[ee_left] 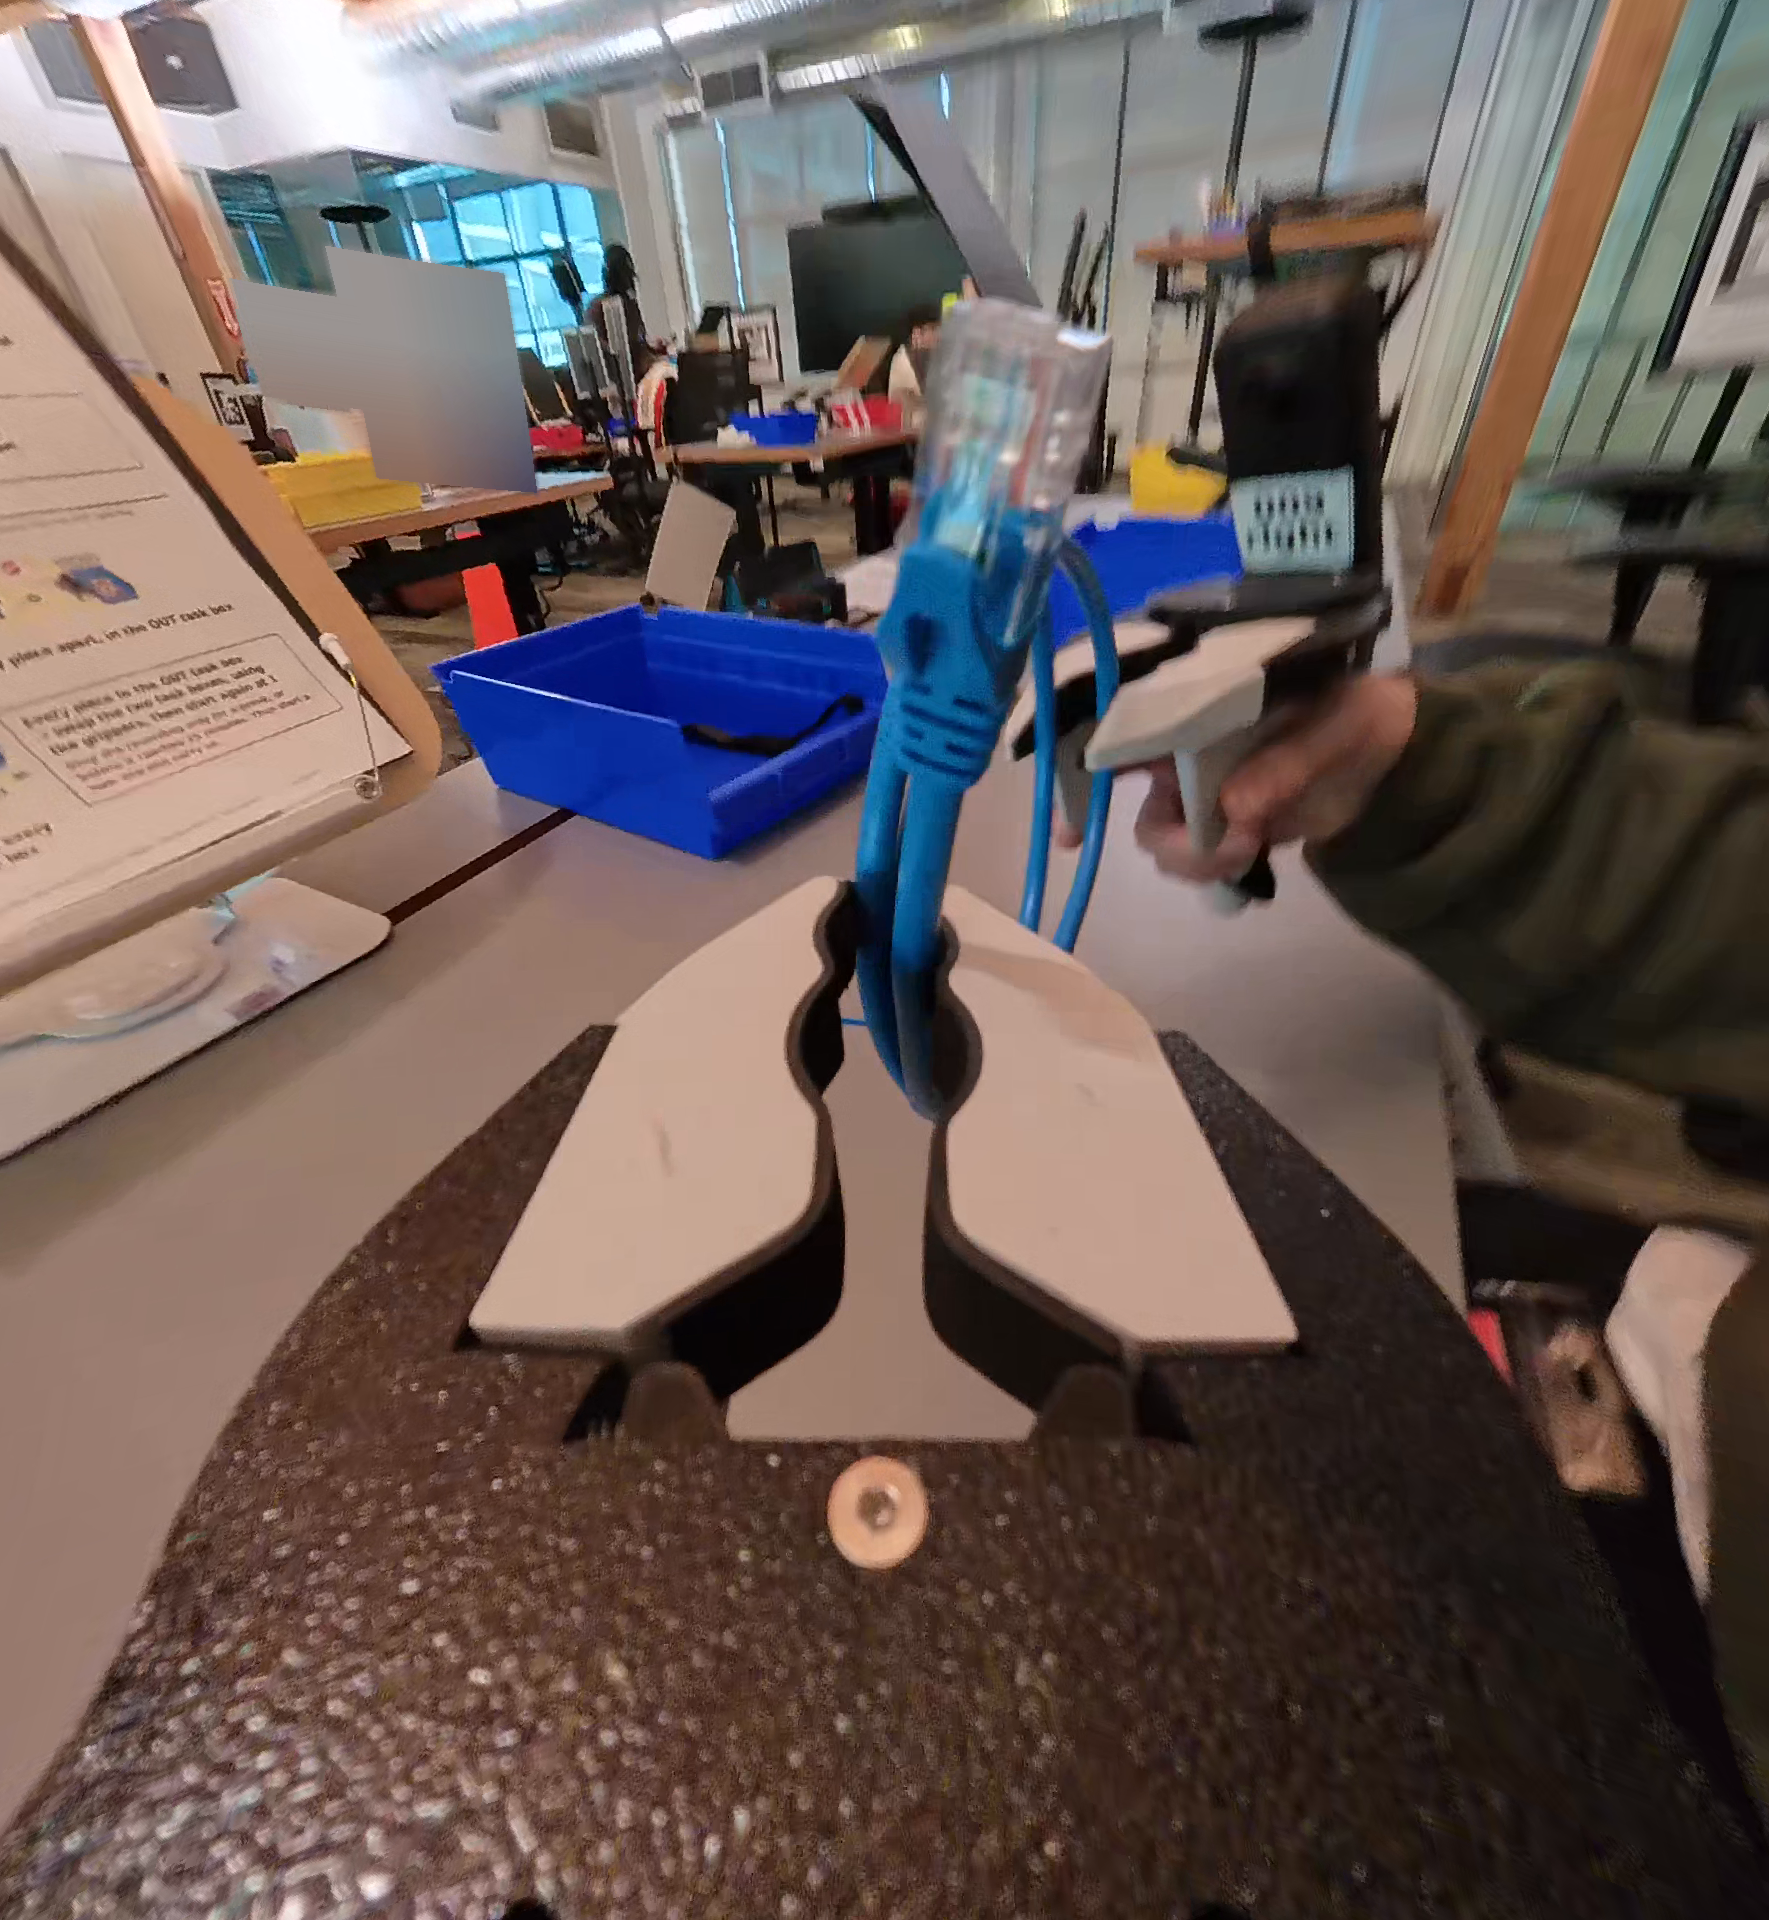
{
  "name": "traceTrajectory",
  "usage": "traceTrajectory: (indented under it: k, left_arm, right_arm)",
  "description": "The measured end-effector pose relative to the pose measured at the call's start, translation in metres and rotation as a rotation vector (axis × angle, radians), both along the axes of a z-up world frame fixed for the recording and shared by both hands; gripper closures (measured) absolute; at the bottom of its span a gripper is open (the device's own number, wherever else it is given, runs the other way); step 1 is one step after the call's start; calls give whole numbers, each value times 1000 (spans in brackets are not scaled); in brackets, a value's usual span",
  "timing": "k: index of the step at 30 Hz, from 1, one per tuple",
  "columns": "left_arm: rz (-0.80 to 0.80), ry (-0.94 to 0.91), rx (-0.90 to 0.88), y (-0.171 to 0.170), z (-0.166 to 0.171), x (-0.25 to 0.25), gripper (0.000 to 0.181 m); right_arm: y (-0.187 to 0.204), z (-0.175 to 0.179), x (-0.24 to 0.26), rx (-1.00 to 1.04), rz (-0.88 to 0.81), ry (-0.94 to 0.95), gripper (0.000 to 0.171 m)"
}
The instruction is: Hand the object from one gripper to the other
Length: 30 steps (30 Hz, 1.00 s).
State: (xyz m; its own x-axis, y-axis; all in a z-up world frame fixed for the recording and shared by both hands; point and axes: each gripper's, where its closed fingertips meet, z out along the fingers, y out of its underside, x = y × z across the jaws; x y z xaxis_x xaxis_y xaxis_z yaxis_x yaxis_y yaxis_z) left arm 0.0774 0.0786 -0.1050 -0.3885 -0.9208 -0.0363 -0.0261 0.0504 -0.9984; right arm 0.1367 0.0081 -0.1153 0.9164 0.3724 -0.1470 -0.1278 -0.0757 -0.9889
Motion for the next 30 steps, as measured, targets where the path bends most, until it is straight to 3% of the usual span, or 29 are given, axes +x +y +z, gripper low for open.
traceTrajectory:
  k: [4, 8, 15, 22, 26, 28, 30]
  left_arm:
    - [62, -85, -317, 20, 18, 6, 170]
    - [111, -228, -670, 45, 34, 3, 170]
    - [109, -299, -843, 25, 31, 11, 170]
    - [69, -255, -862, 0, 21, 21, 170]
    - [33, -207, -797, -5, 20, 23, 169]
    - [-13, -159, -697, -11, 18, 23, 159]
    - [-63, -101, -586, -13, 14, 20, 134]
  right_arm:
    - [11, 5, 16, 120, -107, 108, 107]
    - [30, -11, 6, 83, -85, 261, 88]
    - [54, -3, -42, 257, -68, 401, 112]
    - [38, 20, -39, 431, -79, 457, 155]
    - [34, 22, -36, 385, -42, 405, 158]
    - [31, 25, -28, 350, -21, 386, 159]
    - [25, 29, -14, 314, -37, 351, 159]
